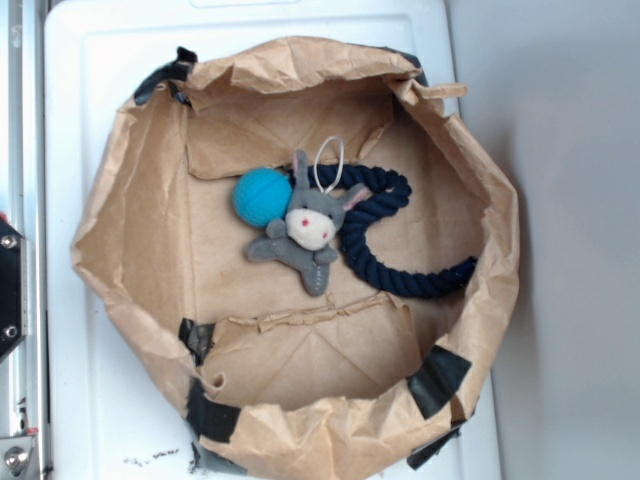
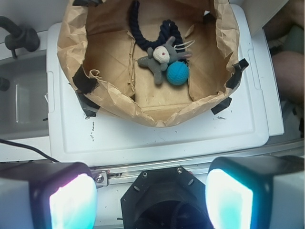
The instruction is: Grab the gray animal.
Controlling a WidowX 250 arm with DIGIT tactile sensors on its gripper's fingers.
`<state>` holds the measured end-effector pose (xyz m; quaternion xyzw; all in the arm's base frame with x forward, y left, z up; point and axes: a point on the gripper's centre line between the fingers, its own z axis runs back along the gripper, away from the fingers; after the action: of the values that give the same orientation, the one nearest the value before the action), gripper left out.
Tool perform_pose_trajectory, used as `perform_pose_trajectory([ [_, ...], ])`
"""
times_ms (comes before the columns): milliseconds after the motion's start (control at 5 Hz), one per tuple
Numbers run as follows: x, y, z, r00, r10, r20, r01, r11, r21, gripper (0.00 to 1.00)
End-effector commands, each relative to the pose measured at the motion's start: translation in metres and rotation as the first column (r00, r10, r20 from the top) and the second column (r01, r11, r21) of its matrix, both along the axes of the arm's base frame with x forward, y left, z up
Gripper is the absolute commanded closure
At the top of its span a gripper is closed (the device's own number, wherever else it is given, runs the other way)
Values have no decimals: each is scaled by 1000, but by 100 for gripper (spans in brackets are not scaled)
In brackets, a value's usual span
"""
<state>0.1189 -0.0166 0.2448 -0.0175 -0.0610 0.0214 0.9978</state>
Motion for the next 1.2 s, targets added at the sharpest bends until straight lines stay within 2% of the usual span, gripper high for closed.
perform_pose_trajectory([
  [0,0,0,0,1000,0,0,0,1000,0,0],
  [800,0,0,0,1000,0,0,0,1000,0,0],
  [1000,38,-5,0,998,62,-15,-62,997,-50,0],
])
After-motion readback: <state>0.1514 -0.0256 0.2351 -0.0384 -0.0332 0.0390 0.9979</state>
